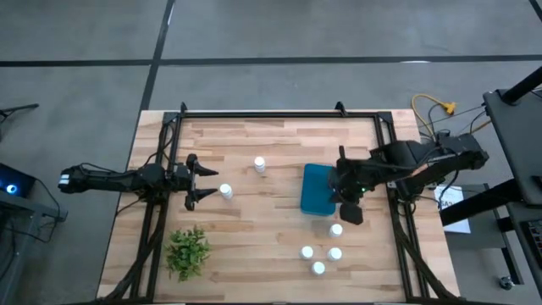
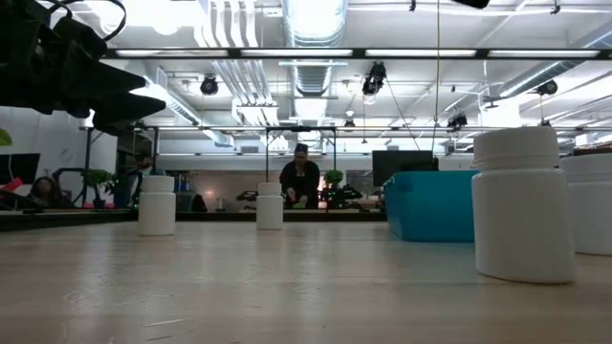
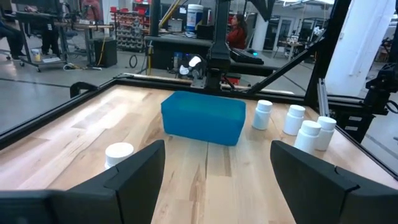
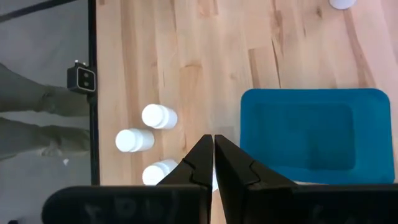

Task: Pick and place pill bottles into a basket
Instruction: Put the white medicine bottle into the blue bin

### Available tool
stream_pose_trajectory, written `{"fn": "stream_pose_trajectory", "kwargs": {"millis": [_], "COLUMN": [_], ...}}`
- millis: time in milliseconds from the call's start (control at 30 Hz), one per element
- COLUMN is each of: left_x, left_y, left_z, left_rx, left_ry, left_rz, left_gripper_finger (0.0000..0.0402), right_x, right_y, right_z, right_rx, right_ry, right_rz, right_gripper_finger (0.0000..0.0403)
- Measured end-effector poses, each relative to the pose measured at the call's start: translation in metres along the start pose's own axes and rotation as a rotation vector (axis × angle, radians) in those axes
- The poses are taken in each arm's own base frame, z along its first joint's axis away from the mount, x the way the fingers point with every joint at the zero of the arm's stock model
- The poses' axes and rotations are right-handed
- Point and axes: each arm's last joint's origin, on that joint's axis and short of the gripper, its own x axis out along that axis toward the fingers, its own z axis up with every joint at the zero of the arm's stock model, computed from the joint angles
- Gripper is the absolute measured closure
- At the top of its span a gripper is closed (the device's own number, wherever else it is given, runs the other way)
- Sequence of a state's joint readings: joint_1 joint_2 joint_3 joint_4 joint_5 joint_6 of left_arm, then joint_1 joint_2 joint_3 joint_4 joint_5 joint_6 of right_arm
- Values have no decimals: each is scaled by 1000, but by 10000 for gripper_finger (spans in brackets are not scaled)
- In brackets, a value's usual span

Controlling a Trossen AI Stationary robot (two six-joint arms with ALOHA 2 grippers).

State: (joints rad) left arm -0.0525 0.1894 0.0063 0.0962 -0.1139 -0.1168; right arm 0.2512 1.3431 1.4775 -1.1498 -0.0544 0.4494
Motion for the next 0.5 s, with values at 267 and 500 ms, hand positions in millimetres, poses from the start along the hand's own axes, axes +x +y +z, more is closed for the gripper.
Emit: {"fn": "stream_pose_trajectory", "kwargs": {"millis": [267,500], "left_x": [0,0], "left_y": [0,0], "left_z": [0,0], "left_rx": [-1,-3], "left_ry": [1,0], "left_rz": [-1,-1], "left_gripper_finger": [127,127], "right_x": [9,26], "right_y": [12,14], "right_z": [-12,-9], "right_rx": [13,15], "right_ry": [92,147], "right_rz": [-50,-76], "right_gripper_finger": [370,334]}}
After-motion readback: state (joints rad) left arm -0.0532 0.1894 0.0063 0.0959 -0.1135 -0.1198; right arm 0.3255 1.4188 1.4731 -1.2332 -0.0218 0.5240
